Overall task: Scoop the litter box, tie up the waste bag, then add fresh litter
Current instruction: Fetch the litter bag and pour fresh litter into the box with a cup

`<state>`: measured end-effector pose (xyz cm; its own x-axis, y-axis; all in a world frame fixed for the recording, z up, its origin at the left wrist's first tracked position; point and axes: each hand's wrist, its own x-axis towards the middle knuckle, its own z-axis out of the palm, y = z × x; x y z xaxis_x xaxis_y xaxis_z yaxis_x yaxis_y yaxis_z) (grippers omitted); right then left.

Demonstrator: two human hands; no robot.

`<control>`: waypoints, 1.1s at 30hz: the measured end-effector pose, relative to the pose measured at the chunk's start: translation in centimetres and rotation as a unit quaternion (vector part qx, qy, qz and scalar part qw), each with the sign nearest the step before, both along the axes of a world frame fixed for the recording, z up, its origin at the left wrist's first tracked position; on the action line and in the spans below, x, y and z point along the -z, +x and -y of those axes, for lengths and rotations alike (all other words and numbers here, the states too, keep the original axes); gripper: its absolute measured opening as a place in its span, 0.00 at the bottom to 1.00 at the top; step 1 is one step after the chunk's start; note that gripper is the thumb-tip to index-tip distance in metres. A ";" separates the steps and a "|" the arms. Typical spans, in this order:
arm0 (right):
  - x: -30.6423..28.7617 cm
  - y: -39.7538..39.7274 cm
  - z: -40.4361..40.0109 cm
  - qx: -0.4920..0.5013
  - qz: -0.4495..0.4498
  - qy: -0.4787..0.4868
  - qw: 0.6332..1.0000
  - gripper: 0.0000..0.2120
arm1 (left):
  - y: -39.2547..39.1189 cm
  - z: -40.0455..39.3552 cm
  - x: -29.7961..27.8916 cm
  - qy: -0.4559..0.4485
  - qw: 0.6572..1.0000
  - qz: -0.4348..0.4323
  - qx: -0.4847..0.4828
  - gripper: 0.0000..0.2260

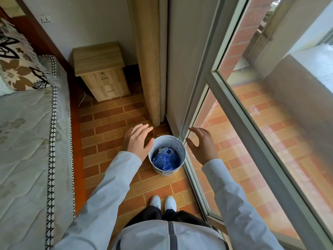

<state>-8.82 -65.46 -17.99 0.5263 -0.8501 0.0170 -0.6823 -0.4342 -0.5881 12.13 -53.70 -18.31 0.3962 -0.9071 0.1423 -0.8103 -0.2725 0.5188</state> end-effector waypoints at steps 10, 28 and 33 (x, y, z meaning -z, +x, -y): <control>-2.2 -2.8 -2.5 0.029 -0.008 -0.015 0.999 0.19 | -2.4 -0.9 -0.9 -0.035 0.999 -0.001 0.027 0.14; -2.7 -2.7 -18.0 0.370 0.002 -0.011 0.929 0.18 | 1.6 -0.5 -2.6 -0.048 0.933 0.004 0.356 0.13; -3.6 -3.3 -25.7 0.486 -0.009 -0.037 0.873 0.17 | -0.3 -1.7 -3.8 -0.037 0.878 -0.021 0.477 0.13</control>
<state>-12.08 -39.79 -14.39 -0.4419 -0.8926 0.0893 -0.7582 0.3184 -0.5690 11.82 -52.03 -14.49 -0.5324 -0.8176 0.2193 -0.6311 0.5560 0.5410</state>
